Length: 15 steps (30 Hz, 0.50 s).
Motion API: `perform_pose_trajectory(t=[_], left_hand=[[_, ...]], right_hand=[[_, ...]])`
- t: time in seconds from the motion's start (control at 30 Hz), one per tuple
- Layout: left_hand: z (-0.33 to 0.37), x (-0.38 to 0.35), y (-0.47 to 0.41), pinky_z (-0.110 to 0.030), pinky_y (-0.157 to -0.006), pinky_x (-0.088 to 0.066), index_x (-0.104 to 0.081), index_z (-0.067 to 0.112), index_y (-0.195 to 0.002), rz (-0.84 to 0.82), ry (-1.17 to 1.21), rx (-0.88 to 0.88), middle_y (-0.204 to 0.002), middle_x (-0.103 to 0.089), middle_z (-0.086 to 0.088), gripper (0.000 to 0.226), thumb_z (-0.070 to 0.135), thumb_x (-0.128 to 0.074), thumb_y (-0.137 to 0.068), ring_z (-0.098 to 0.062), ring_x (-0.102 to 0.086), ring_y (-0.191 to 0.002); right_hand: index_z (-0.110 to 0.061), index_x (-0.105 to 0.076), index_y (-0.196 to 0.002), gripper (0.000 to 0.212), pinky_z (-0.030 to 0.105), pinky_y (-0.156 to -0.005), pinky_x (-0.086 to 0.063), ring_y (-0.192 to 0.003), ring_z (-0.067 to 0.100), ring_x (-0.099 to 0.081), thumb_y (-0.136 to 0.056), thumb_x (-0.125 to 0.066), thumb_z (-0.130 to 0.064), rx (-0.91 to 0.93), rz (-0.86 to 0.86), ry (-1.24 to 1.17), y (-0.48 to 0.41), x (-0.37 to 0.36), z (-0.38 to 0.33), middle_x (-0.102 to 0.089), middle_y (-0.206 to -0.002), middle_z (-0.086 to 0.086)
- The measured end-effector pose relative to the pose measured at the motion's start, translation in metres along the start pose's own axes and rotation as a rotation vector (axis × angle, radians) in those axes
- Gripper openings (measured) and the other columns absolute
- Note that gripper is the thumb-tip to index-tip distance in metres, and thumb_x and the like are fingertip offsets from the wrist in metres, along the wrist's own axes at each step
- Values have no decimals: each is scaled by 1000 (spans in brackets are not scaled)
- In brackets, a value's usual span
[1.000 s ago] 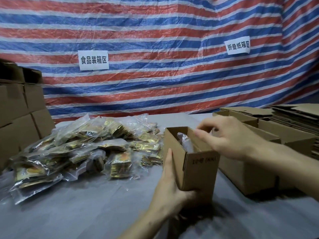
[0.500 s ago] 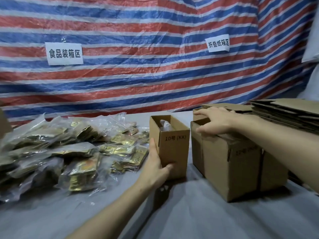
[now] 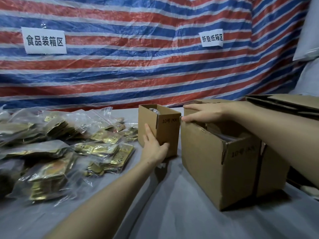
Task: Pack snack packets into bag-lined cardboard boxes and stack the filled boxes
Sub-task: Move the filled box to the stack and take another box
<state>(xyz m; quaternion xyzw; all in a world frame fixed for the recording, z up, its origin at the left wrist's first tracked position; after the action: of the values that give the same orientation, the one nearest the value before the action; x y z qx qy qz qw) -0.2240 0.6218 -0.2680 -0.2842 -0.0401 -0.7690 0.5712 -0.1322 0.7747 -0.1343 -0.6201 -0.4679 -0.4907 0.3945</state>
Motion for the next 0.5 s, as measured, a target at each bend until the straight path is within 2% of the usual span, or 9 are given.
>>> perform_pose_trajectory(t=[0.07,0.23,0.33,0.43,0.5], left_hand=[[1,-5,-7,-42,-116,-32,18,30,-159,-27,-5,-8,-166,-20,-13,106,30,-66,-94,-34,-38,-144],[5,-22,-13,-38,-119,-29,4,32,-162,-69,-11,-73,-166,-28,-8,90,26,-61,-100,-32,-37,-146],[3,-32,-12,-39,-115,-34,-5,33,-162,-78,-17,-112,-162,-36,-11,78,22,-55,-104,-33,-42,-144],[3,-39,-9,-47,-113,-43,-19,33,-161,-69,25,-174,-155,-47,-12,66,11,-47,-105,-33,-48,-139],[3,-42,-6,-54,-104,-50,-31,30,-157,-37,122,-153,-148,-53,-14,58,5,-40,-105,-38,-57,-130]], right_hand=[[-36,-15,-161,72,46,-123,-13,-154,26,-17,-100,-46,-59,27,0,-6,2,-2,1,-14,-169,0],[-37,-19,-160,66,46,-122,-14,-154,26,-17,-102,-45,-56,64,1,7,0,-4,-1,-15,-169,0],[-30,-25,-159,67,42,-118,-23,-150,26,-26,-101,-47,-56,59,-14,-14,-5,-7,-1,-24,-166,2],[-24,-37,-153,66,35,-98,-32,-131,26,-45,-98,-52,-57,44,-4,-48,-10,-7,2,-42,-153,7],[-22,-40,-148,67,35,-95,-36,-116,20,-47,-94,-56,-59,28,7,-69,-11,-7,4,-48,-142,6]])
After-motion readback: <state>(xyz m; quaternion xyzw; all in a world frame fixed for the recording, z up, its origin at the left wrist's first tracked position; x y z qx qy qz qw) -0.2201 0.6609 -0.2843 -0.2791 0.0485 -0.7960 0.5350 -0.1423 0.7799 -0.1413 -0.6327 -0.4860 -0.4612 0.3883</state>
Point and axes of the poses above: each hand's wrist, its own y-axis away from the middle knuckle, its own x-axis out of the back of the hand, z = x × y, the point moved 4 cm from there along -y, towards the middle knuckle
